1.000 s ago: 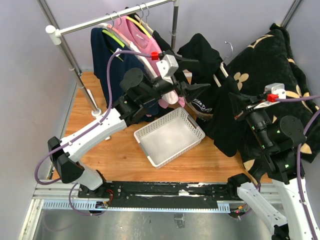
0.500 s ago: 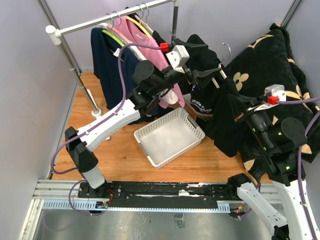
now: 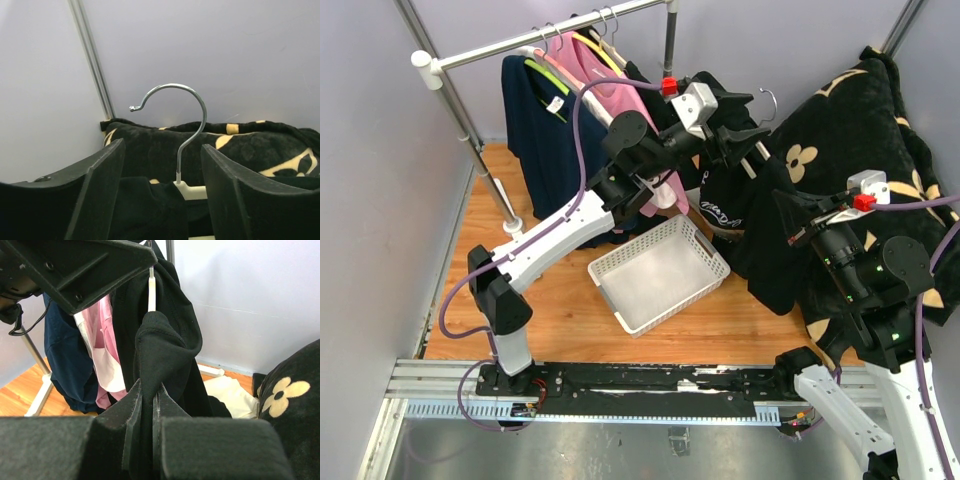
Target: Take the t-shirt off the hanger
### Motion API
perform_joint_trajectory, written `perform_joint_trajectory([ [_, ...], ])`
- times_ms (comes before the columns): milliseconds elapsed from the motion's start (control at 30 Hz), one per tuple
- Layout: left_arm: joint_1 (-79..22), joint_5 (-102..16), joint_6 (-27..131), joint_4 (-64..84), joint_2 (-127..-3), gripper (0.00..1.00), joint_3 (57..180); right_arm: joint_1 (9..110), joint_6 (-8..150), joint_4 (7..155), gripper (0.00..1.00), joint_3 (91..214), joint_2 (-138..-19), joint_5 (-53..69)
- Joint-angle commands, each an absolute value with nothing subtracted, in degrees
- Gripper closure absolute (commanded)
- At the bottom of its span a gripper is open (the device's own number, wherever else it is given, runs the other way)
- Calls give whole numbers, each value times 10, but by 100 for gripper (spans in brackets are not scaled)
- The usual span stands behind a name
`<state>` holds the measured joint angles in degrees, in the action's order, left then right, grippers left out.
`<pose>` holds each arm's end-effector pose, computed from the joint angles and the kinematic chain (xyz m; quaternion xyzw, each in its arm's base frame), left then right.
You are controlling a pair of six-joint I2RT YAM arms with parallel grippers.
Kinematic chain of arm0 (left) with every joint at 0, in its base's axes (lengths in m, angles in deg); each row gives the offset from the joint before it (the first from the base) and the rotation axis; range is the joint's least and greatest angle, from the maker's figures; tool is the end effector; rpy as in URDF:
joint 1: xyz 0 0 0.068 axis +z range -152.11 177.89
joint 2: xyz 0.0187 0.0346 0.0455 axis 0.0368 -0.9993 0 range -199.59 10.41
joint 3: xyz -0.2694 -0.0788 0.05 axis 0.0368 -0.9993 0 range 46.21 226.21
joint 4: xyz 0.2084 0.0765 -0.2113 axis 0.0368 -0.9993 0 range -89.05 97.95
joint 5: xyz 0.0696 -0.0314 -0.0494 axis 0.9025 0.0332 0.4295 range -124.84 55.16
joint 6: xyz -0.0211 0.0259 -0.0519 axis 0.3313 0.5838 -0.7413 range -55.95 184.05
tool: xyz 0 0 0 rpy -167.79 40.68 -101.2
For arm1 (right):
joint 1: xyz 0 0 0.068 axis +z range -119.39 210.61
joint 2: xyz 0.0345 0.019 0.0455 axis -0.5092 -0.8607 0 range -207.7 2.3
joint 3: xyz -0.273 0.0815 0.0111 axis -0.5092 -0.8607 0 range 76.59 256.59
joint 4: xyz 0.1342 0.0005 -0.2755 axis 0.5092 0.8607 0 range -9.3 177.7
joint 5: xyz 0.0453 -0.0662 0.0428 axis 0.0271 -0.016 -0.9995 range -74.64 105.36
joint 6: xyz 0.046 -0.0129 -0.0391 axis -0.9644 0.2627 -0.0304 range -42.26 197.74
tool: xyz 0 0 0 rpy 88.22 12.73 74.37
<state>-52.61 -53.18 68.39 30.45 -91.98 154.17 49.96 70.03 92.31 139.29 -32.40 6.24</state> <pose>0.2869 -0.3713 0.5276 0.3552 0.3879 -0.4073 0.7467 0.1276 0.0525 0.4951 -0.1239 0.5877 0.2330 0.7648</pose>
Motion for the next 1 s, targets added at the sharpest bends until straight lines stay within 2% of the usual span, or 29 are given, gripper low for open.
perform_joint_trajectory([
  [0,-538,-540,680,290,-931,38,1565,505,705,870,99,1393,-311,52],
  [167,-545,-536,685,268,-933,60,1569,505,706,870,99,1396,-309,54],
  [267,-551,-527,690,263,-931,65,1561,505,706,873,99,1398,-310,53],
  [567,-567,-490,700,255,-933,99,1564,505,710,879,99,1402,-314,49],
  [700,-569,-457,671,257,-933,100,1576,505,714,885,98,1401,-313,54],
  [733,-569,-443,663,258,-932,99,1578,505,715,887,90,1401,-312,56],
  [800,-568,-421,656,260,-931,100,1585,505,718,889,60,1400,-310,57],
  [833,-568,-412,656,259,-932,100,1592,505,718,891,49,1399,-309,58],
  [900,-568,-402,662,254,-933,99,1608,505,722,901,36,1402,-310,59],
  [967,-568,-402,672,236,-940,100,1635,505,724,913,28,1405,-309,63],
])
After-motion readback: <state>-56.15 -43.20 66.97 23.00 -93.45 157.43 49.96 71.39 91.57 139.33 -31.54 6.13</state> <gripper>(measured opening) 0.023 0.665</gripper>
